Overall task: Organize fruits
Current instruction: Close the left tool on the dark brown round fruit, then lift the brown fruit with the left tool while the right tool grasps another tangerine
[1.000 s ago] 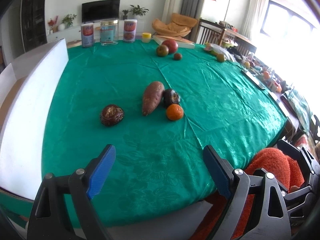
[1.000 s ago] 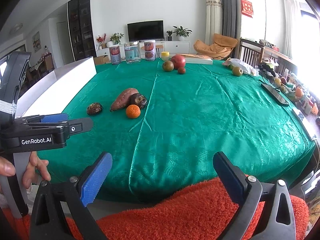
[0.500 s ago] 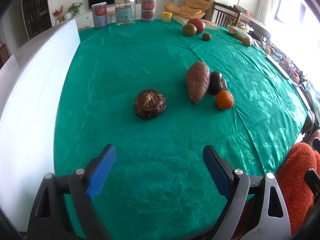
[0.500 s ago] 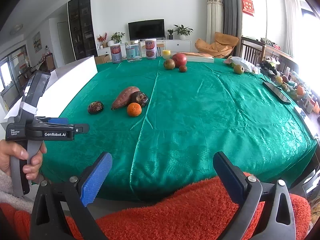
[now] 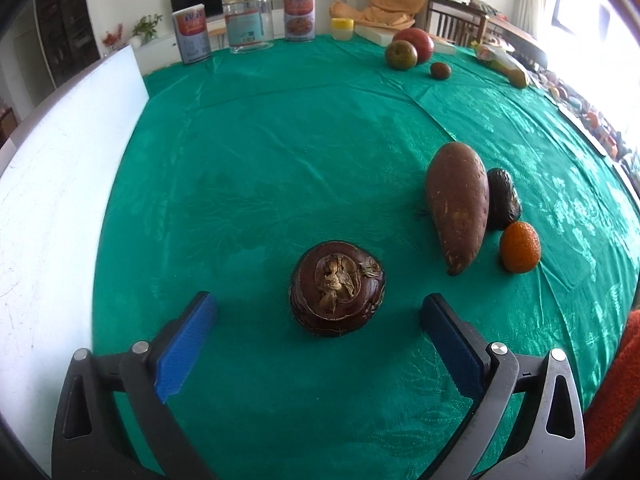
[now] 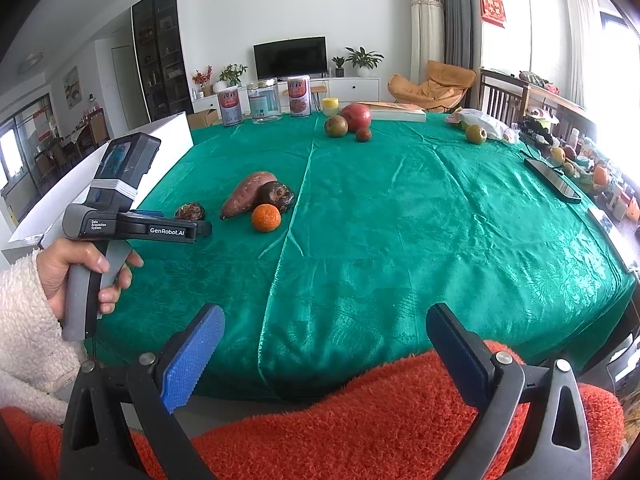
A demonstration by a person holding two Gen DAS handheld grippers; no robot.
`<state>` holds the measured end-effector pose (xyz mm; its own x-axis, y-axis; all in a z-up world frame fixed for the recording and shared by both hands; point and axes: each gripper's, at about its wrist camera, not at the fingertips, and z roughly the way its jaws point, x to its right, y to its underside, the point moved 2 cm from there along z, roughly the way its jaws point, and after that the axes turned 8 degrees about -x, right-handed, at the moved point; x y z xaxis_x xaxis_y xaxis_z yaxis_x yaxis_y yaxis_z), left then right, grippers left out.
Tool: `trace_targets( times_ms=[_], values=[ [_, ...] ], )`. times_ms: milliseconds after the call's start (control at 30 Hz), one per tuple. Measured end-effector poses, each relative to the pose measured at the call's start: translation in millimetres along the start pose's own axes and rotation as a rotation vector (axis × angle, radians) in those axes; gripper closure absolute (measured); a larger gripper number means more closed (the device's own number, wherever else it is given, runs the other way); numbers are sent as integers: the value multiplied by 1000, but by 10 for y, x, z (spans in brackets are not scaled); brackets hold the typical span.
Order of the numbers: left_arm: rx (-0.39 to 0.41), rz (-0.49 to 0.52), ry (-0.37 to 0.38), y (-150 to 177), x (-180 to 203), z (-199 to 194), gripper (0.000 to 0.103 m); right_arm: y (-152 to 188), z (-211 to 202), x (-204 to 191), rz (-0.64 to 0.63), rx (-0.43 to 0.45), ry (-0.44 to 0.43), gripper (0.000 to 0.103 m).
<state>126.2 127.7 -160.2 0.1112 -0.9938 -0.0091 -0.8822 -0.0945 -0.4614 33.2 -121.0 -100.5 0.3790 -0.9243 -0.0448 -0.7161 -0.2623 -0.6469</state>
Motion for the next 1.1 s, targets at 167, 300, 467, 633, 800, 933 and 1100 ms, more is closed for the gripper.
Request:
trace_targets(
  times_ms=[167, 300, 467, 633, 800, 933, 1100],
  values=[
    [-88, 28, 24, -71, -26, 2, 3, 11, 38, 26, 14, -20, -9, 3],
    [-47, 38, 28, -82, -69, -51, 29, 16, 56, 31, 19, -28, -11, 3],
    [-29, 56, 60, -91, -58, -86, 60, 3, 119, 70, 38, -69, -38, 3],
    [-18, 54, 73, -24, -53, -124, 60, -216, 434, 69, 10, -369, -128, 3],
    [-14, 9, 79, 46, -145, -166, 60, -759, 681, -104, -71, -343, -178, 3],
    [-16, -40, 105, 92, -246, -238, 60, -1069, 1070, -225, -76, -269, -215, 31],
    [10, -50, 117, 143, -282, -381, 60, -1123, 1378, -344, -58, -282, -239, 36]
  ],
)
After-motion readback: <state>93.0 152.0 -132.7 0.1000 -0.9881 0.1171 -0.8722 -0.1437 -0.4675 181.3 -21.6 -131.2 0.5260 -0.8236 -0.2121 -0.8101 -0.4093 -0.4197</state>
